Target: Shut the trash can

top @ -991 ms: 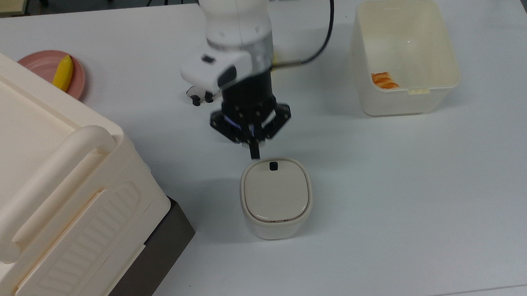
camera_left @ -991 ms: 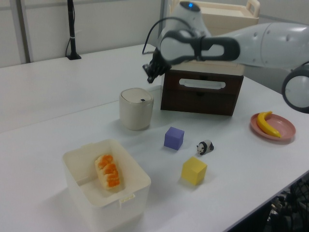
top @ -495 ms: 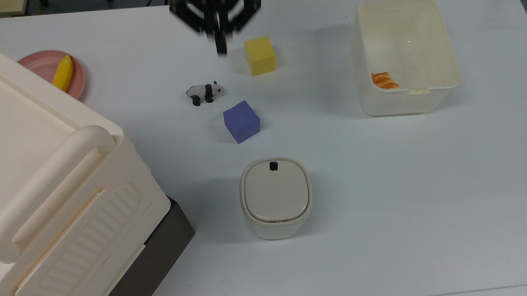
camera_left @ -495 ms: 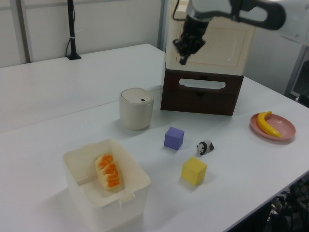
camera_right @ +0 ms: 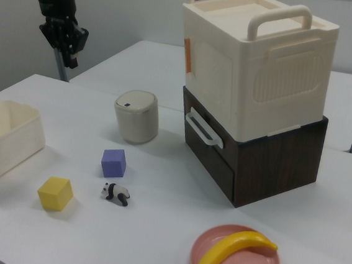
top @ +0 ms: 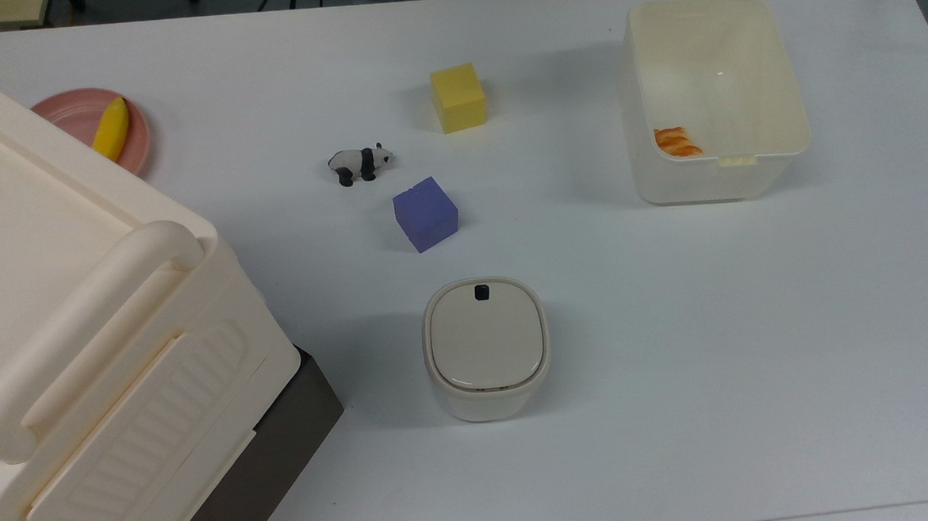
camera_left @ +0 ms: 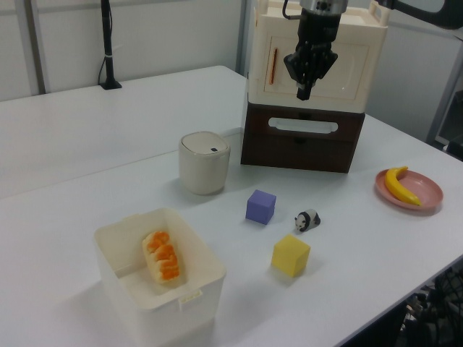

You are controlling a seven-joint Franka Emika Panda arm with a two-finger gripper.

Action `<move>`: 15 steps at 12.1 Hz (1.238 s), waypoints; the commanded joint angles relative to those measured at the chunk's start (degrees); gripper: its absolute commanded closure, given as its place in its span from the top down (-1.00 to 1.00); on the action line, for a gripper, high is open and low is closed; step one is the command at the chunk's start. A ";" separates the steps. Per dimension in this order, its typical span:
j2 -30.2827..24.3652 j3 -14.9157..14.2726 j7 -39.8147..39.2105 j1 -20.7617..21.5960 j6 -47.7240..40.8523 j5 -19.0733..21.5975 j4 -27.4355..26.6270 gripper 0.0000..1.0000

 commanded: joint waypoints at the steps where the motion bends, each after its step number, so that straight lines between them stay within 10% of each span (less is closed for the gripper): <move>1: -1.31 -0.44 -0.39 0.28 0.16 0.29 -1.87 0.18; 4: -1.31 -0.36 -2.51 0.37 0.16 0.29 -1.96 0.56; 5: -1.31 -0.36 -2.68 0.37 0.16 0.21 -1.96 1.00; 15: -0.43 -0.53 -2.07 0.11 2.98 -4.10 -2.40 1.00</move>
